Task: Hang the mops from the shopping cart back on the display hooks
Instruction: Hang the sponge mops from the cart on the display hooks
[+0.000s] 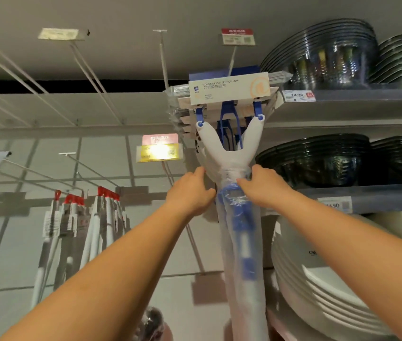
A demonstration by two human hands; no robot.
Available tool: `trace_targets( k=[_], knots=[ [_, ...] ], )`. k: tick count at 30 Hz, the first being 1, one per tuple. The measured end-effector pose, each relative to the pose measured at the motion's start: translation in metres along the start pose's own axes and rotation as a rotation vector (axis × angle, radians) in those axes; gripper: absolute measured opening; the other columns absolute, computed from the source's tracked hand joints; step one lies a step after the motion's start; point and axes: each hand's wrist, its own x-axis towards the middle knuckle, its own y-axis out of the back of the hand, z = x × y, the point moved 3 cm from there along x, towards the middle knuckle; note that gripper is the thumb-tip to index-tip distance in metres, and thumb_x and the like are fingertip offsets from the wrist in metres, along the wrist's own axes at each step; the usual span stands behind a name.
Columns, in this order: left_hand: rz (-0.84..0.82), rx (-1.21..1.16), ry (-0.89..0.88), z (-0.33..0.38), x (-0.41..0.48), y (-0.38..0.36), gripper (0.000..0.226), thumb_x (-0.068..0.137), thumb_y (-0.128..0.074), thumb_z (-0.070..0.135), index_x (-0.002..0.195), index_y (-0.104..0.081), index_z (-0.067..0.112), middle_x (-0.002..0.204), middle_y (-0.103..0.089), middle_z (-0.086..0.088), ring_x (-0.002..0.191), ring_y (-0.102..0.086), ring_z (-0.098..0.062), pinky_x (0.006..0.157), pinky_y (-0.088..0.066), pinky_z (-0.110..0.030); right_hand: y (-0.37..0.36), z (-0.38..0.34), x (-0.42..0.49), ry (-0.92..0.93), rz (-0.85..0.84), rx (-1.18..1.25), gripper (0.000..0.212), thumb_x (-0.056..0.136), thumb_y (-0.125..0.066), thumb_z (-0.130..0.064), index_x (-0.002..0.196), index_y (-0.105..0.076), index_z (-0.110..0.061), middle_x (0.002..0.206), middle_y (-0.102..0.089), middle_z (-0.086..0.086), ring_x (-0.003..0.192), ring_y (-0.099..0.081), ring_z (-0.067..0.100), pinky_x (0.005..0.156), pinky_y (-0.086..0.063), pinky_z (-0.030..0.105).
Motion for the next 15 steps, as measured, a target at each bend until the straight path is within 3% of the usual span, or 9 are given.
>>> trace_targets(
  k=[3, 5, 8, 12, 15],
  knots=[
    [-0.092, 0.141, -0.032, -0.004, -0.029, 0.016, 0.050, 0.092, -0.050, 0.035, 0.137, -0.042, 0.015, 0.134, -0.052, -0.011, 0.120, -0.050, -0.031, 0.095, -0.046, -0.042, 0.009, -0.011, -0.033, -0.005, -0.063, -0.127, 0.038, 0.095, -0.047, -0.037, 0.119, -0.052, -0.008, 0.115, -0.058, 0.012, 0.099, -0.057, 0.030, 0.074, -0.043, 0.034],
    [-0.148, 0.210, -0.049, -0.003, -0.051, 0.028, 0.047, 0.091, -0.051, 0.037, 0.133, -0.045, 0.016, 0.131, -0.054, -0.010, 0.117, -0.052, -0.031, 0.092, -0.046, -0.040, 0.015, -0.018, -0.058, -0.020, -0.128, -0.205, 0.030, 0.093, -0.047, -0.035, 0.105, -0.057, -0.010, 0.099, -0.056, 0.010, 0.088, -0.056, 0.028, 0.067, -0.041, 0.029],
    [-0.223, 0.278, -0.069, 0.003, -0.085, 0.045, 0.042, 0.092, -0.048, 0.039, 0.128, -0.052, 0.018, 0.126, -0.057, -0.009, 0.113, -0.054, -0.031, 0.087, -0.045, -0.038, 0.023, -0.031, -0.098, -0.045, -0.281, -0.326, 0.024, 0.093, -0.047, -0.029, 0.079, -0.051, -0.010, 0.080, -0.051, 0.005, 0.070, -0.049, 0.021, 0.051, -0.033, 0.026],
    [-0.329, 0.327, -0.084, 0.006, -0.117, 0.064, 0.035, 0.092, -0.047, 0.042, 0.114, -0.056, 0.016, 0.120, -0.057, -0.008, 0.100, -0.053, -0.029, 0.078, -0.043, -0.034, 0.042, -0.047, -0.139, -0.064, -0.384, -0.381, 0.030, 0.093, -0.047, -0.024, 0.065, -0.042, -0.014, 0.070, -0.044, 0.004, 0.059, -0.040, 0.017, 0.048, -0.030, 0.027],
    [-0.399, 0.322, -0.076, 0.003, -0.137, 0.075, 0.041, 0.090, -0.050, 0.043, 0.120, -0.058, 0.016, 0.123, -0.058, -0.008, 0.108, -0.054, -0.029, 0.088, -0.048, -0.037, 0.054, -0.055, -0.161, -0.059, -0.393, -0.391, 0.029, 0.091, -0.049, -0.023, 0.065, -0.043, -0.012, 0.068, -0.046, 0.005, 0.059, -0.043, 0.017, 0.048, -0.032, 0.027]
  ],
)
